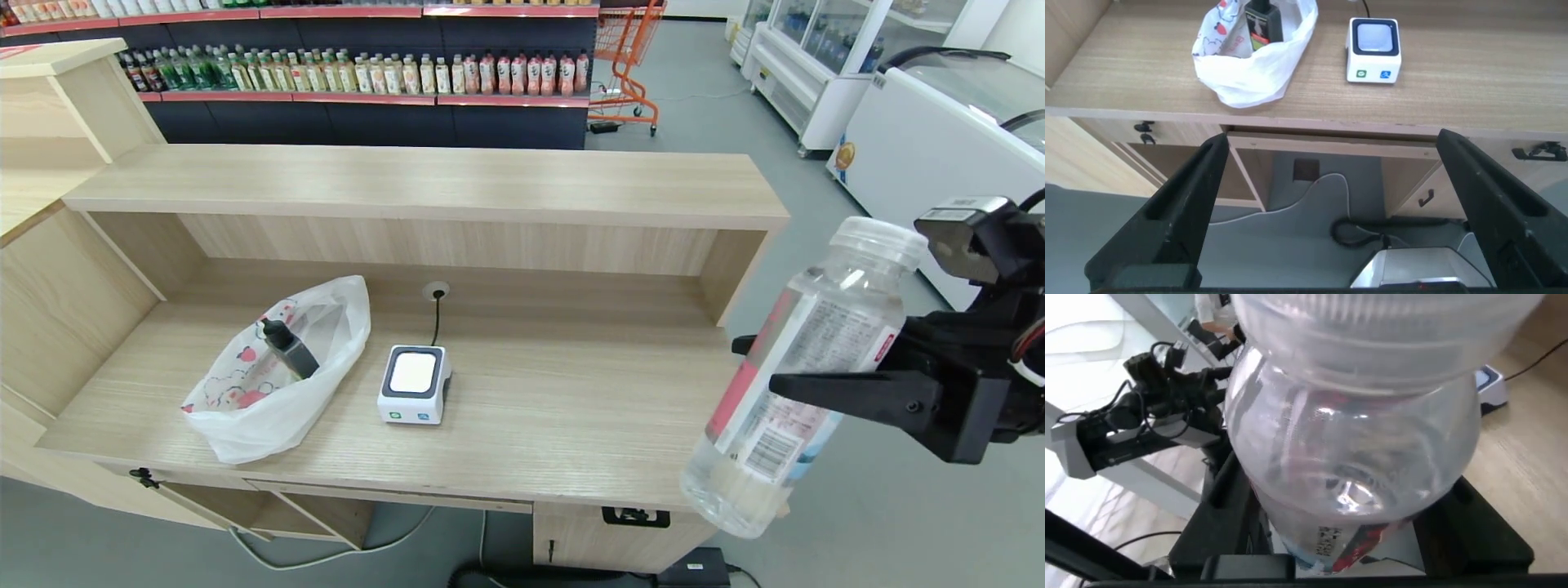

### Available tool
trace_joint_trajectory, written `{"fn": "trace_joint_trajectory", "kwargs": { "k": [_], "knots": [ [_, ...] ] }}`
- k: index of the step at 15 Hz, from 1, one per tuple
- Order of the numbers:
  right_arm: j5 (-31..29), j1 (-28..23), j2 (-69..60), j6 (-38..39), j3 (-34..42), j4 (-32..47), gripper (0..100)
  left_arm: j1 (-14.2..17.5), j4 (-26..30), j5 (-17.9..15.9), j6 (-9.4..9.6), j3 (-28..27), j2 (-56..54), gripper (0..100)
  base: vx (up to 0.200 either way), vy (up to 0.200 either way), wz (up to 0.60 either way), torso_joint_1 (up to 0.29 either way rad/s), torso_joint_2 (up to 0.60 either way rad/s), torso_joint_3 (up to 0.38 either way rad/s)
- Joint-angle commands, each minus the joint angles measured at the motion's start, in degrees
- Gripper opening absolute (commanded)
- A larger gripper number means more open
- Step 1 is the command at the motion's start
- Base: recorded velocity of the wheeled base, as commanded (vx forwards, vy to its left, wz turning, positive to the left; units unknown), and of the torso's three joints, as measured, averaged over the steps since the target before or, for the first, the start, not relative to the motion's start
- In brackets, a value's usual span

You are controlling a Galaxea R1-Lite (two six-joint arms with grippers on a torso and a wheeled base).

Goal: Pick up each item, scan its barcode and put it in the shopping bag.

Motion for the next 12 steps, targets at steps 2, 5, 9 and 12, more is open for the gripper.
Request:
{"fn": "trace_joint_trajectory", "kwargs": {
  "k": [2, 5, 9, 12],
  "knots": [
    [-0.07, 1.79, -0.08, 0.17, 1.16, 0.32, 0, -0.01, -0.01, 0.0, 0.0, 0.0, 0.08, 100, 0.0, 0.0, 0.0, 0.0, 0.0, 0.0],
    [0.02, 2.49, 0.09, 0.26, 1.08, 0.32, 0, -0.01, -0.01, 0.0, 0.0, 0.0, -0.01, 100, 0.0, 0.0, 0.0, 0.0, 0.0, 0.0],
    [-0.16, 2.49, 0.09, 0.17, 1.43, 0.32, 0, -0.01, -0.01, 0.0, 0.0, 0.0, 0.08, 100, 0.0, 0.0, 0.0, 0.0, 0.0, 0.0],
    [-0.33, 2.49, 0.62, 0.17, 1.25, 0.15, 0, -0.01, -0.01, 0.0, 0.0, 0.0, -0.01, 100, 0.0, 0.0, 0.0, 0.0, 0.0, 0.0]
  ]
}}
